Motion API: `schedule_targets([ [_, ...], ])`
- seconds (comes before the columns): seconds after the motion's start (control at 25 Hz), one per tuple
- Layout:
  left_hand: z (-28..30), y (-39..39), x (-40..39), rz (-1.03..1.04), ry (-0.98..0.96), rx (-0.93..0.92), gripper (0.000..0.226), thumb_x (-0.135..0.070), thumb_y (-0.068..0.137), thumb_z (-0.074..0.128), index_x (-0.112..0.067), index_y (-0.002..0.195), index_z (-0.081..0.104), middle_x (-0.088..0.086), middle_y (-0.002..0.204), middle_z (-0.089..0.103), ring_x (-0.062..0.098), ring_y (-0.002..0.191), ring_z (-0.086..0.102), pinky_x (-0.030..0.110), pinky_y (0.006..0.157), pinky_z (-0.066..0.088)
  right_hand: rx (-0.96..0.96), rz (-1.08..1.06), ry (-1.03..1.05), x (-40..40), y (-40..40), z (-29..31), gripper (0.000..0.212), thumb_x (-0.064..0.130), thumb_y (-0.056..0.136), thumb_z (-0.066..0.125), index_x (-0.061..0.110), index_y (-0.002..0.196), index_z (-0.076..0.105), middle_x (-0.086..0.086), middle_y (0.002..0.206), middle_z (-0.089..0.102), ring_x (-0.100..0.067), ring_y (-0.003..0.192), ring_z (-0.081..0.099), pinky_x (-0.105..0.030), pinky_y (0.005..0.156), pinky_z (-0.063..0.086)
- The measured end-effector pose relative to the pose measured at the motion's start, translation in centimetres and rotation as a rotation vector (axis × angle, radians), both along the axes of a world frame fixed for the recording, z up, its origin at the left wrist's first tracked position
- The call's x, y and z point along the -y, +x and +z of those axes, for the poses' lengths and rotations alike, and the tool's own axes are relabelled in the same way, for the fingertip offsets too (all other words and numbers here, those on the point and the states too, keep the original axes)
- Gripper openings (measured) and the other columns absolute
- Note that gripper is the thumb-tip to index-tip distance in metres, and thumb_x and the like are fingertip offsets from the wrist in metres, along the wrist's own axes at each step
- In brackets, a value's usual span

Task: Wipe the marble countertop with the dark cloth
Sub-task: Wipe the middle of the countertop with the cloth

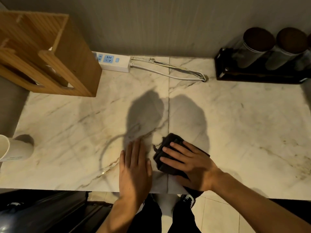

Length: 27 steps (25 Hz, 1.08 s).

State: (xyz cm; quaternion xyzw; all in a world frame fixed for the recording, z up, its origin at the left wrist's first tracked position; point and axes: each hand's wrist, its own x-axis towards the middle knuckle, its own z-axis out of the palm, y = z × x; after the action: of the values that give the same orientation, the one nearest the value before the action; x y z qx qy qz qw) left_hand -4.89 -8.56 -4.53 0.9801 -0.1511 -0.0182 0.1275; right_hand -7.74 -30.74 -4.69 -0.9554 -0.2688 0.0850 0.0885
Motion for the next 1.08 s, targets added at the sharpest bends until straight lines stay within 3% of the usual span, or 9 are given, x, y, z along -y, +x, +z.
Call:
schedule_targets([
  [0.28,0.0,0.4,4.0,-0.008,-0.020,-0.059,0.056,-0.030,0.093,0.033,-0.002,0.141,0.040,0.018,0.149,0.039,0.030,0.140,0.032,0.044,0.115,0.017,0.030,-0.106,-0.009,2.4,5.6,0.5,0.061,0.049,0.093,0.041,0.033,0.149,0.024,0.005,0.158,0.020,-0.016,0.147,0.010,-0.041,0.118,0.013],
  [0.56,-0.1,1.7,7.6,-0.022,-0.018,-0.078,0.057,-0.032,0.092,0.039,-0.007,0.143,0.037,0.015,0.150,0.039,0.028,0.142,0.027,0.045,0.115,0.013,0.060,-0.311,-0.042,3.5,10.6,0.2,0.059,0.050,0.094,0.035,0.030,0.148,0.026,0.002,0.158,0.024,-0.020,0.146,0.014,-0.045,0.117,0.018],
  [0.72,-0.2,1.9,7.7,-0.084,0.051,-0.049,0.054,-0.033,0.093,0.037,-0.010,0.142,0.039,0.011,0.150,0.040,0.028,0.142,0.027,0.052,0.112,0.019,0.061,-0.476,-0.014,3.8,13.0,0.1,0.059,0.050,0.094,0.029,0.031,0.149,0.024,0.003,0.159,0.020,-0.020,0.147,0.012,-0.046,0.118,0.013],
  [0.84,-0.1,2.1,7.8,-0.075,0.072,-0.058,0.056,-0.035,0.092,0.039,-0.012,0.143,0.038,0.008,0.152,0.038,0.026,0.143,0.023,0.051,0.114,0.016,0.038,-0.614,-0.017,3.9,14.4,-0.1,0.059,0.050,0.094,0.026,0.032,0.150,0.017,0.004,0.161,0.013,-0.018,0.147,0.005,-0.043,0.119,0.006],
  [1.08,-0.2,2.2,7.7,-0.050,0.033,-0.082,0.058,-0.035,0.090,0.044,-0.016,0.144,0.038,0.004,0.154,0.035,0.022,0.145,0.017,0.049,0.117,0.012,0.053,-0.828,0.012,3.9,15.4,-0.3,0.061,0.050,0.094,0.023,0.029,0.151,0.015,-0.001,0.161,0.013,-0.023,0.147,0.005,-0.046,0.119,0.006],
])
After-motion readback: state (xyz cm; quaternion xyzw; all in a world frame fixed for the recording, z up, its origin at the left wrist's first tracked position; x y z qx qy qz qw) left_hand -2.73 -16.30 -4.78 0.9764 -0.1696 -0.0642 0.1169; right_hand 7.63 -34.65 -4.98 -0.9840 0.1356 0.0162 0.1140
